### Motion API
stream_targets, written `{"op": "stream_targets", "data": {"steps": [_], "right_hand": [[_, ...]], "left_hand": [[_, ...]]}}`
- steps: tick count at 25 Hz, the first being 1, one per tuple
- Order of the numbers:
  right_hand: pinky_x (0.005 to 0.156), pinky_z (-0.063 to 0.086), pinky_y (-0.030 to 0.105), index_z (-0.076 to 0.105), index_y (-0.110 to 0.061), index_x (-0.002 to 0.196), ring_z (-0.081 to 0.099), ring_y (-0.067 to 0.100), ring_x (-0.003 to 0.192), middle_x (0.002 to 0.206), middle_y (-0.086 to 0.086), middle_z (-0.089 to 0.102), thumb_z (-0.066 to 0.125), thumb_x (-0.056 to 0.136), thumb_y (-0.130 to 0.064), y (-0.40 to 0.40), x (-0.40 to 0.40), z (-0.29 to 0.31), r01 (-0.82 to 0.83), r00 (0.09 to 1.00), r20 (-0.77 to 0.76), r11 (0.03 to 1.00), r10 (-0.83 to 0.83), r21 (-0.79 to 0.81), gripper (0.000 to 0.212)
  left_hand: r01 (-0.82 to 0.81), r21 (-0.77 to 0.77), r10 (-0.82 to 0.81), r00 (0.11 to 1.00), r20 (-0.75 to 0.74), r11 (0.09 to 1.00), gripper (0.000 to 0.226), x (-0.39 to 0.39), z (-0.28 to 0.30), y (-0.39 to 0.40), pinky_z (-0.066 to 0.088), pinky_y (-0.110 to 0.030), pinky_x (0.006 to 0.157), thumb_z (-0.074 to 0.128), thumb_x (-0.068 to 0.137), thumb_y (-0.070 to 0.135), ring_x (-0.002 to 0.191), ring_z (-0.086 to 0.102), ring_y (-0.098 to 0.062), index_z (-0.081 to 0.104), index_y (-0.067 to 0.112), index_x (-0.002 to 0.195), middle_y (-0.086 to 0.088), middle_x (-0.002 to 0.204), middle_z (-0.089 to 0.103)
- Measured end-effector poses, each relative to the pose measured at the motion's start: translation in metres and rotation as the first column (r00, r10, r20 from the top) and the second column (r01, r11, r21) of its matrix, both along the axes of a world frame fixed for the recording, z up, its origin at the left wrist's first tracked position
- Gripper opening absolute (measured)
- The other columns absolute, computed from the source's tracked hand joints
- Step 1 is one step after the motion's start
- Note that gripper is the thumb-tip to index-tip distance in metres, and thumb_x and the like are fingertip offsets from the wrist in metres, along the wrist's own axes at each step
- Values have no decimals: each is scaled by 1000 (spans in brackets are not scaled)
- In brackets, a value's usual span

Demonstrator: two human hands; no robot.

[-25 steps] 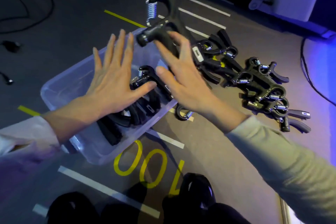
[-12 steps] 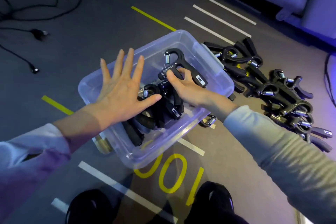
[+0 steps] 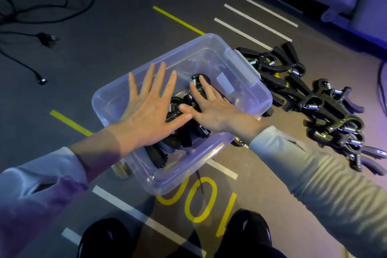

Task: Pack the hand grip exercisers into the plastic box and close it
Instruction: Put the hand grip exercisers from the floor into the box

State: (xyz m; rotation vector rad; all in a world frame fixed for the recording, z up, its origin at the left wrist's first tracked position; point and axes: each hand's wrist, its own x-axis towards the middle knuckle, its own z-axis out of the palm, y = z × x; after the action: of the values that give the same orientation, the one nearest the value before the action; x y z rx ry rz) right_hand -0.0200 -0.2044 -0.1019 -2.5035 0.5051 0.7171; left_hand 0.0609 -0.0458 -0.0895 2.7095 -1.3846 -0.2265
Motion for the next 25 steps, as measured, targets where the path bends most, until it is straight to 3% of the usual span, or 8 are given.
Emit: {"op": "stream_targets", "data": {"steps": [3,5,7,12,16,20,23,25], "right_hand": [[116,16,47,0,-28,151,2,20,147,159,-5,-12,24,87,-70,5,-8,6,-37,988,146,994,51,-100,80],[105,35,44,20,-22,149,30,23,138,154,2,24,30,91,-62,4,-16,13,42,946,323,988,9,-151,71],[88,45,39,39,-18,138,52,25,117,130,3,53,38,95,-50,0,-32,21,170,837,541,978,-78,-122,54],[85,44,34,53,-8,120,54,19,99,109,5,54,43,92,-33,-39,-91,19,387,522,814,921,-255,41,39],[95,41,42,51,-10,123,50,20,110,120,6,51,43,90,-31,-96,-144,-10,648,447,800,762,-400,19,40],[111,15,47,39,-18,139,24,26,136,148,3,30,39,94,-38,-141,-192,-46,863,483,562,474,-671,-175,49],[113,9,51,23,-21,148,6,32,144,158,3,6,36,97,-46,-165,-212,-66,861,508,359,454,-783,-230,58],[113,14,52,18,-21,149,7,33,144,159,3,-2,35,97,-47,-181,-221,-71,861,509,297,466,-808,-205,61]], "left_hand": [[21,4,-21,1000,-10,1000,95,-5,1,-4,-10,-57,108,13,76,75,141,-15,-27,-8,16,147,-11,155,-15],[49,-42,-51,998,-44,998,94,-12,5,-10,-7,-56,109,11,77,76,143,-9,-27,-3,16,147,-11,156,-9],[89,-114,-100,990,-95,990,92,-23,12,-21,-2,-55,110,11,76,72,143,-2,-27,2,15,148,-11,156,-3],[207,-191,-238,959,-156,960,90,-66,22,-68,9,-50,112,17,77,67,142,9,-29,4,13,148,-12,156,-1],[337,-183,-365,918,-153,924,82,-95,13,-109,15,-51,113,49,85,50,142,11,-31,11,11,147,-13,156,2],[369,-158,-385,919,-84,916,68,-107,2,-138,1,-56,110,48,87,47,142,-2,-33,28,15,144,-6,157,-1],[369,-101,-378,921,-94,924,69,-112,-9,-146,4,-55,111,42,88,49,140,-14,-37,23,16,145,-3,156,-13],[387,-105,-395,917,-64,916,69,-113,-14,-146,10,-57,110,39,86,50,139,-12,-41,29,13,143,-4,156,-7]]}}
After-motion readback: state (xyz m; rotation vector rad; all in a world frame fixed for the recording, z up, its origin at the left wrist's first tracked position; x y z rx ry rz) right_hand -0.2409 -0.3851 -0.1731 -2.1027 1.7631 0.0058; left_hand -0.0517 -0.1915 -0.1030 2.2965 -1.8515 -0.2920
